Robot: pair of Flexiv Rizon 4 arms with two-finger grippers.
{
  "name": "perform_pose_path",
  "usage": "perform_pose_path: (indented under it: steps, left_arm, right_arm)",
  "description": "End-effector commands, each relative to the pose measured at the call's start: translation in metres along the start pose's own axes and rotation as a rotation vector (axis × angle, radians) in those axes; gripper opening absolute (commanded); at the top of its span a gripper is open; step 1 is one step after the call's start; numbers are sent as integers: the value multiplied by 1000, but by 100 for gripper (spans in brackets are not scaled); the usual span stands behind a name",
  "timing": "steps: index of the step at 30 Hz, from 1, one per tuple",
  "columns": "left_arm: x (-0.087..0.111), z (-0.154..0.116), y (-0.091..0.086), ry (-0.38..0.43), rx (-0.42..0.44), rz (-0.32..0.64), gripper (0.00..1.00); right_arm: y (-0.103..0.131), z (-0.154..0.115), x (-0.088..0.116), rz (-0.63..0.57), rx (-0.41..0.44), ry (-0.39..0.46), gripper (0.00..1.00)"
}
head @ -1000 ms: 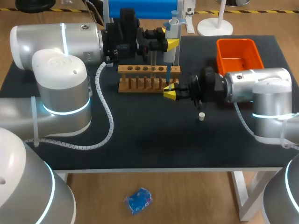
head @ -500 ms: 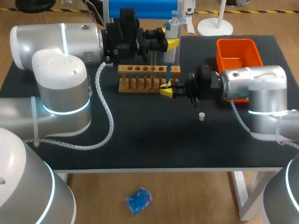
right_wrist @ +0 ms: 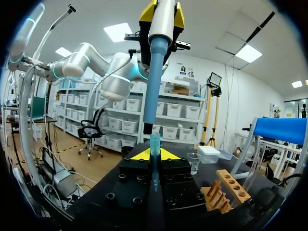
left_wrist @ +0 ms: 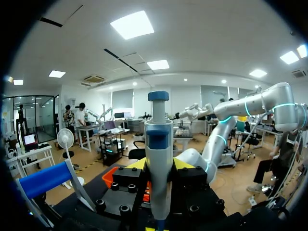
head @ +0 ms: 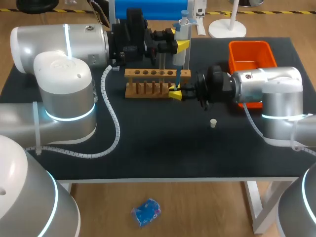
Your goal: Invert the test tube, pick up the pipette, mount the tip to pipette, aspirate from beaker and dispense into the tube, eject the tip, return the pipette, and cap with the stopper.
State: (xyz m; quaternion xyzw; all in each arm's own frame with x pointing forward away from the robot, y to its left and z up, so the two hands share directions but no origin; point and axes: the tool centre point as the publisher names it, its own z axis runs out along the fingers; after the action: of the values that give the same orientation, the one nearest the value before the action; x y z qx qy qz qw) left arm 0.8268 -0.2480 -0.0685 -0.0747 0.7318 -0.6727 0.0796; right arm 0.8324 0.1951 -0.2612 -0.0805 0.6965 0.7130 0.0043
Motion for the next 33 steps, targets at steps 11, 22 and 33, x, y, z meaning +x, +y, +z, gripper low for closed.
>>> perform_pose_path:
  steps: [11,22,33]
  left_arm:
    - [0,-1,2,2,0,0,0]
    - [0,-1,2,2,0,0,0]
    - [0,-1,2,2,0,0,0]
  right_arm:
    - [-1,-4,6,-8,5,-1,0]
    - [-2,-4,11,-10,5,6,0]
    - [-4,-2,12,-11,7,8,0]
